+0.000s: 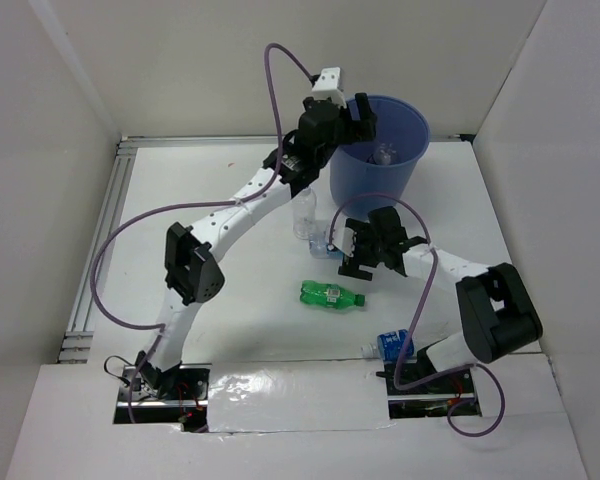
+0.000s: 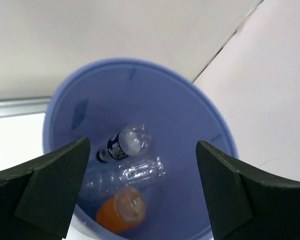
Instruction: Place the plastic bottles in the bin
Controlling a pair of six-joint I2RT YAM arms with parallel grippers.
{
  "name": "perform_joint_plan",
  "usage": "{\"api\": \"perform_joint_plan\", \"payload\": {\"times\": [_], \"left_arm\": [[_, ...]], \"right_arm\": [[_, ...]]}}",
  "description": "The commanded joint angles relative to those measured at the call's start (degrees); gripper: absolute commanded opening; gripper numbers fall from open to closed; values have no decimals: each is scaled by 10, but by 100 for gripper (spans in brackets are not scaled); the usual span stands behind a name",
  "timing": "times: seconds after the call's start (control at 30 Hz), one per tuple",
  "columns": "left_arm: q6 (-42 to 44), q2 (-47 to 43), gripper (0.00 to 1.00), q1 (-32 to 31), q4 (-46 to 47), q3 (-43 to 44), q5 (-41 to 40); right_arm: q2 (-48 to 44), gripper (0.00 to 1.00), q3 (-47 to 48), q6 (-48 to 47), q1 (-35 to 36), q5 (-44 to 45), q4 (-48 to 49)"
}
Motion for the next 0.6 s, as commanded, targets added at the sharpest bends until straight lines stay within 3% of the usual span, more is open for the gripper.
{"api": "perform_joint_plan", "payload": {"times": [0.0, 0.07, 0.13, 0.23, 0.33, 0.47, 0.53, 0.57], "left_arm": [[38, -90, 100, 1, 55, -29, -15], [66, -153, 100, -4, 55, -73, -37], [90, -204, 100, -5, 60, -180, -52], [125, -309, 100, -5, 89, -357, -66], [131, -385, 100, -5, 89, -497, -95], [109, -467, 100, 7, 98, -639, -110], [95, -493, 100, 7, 113, -679, -116], [95, -511, 100, 15, 119, -706, -116]], "right_arm": [[22, 100, -8, -30, 6, -4, 58], [47, 100, -8, -30, 12, 12, 93], [76, 100, -14, -30, 12, 20, 120], [103, 87, 11, -39, 6, 15, 115], [122, 58, 40, -52, -1, -3, 73], [87, 35, 39, -52, -12, -30, 33], [63, 34, 30, -52, -12, -46, 27], [34, 38, 23, -52, -12, -51, 6]]}}
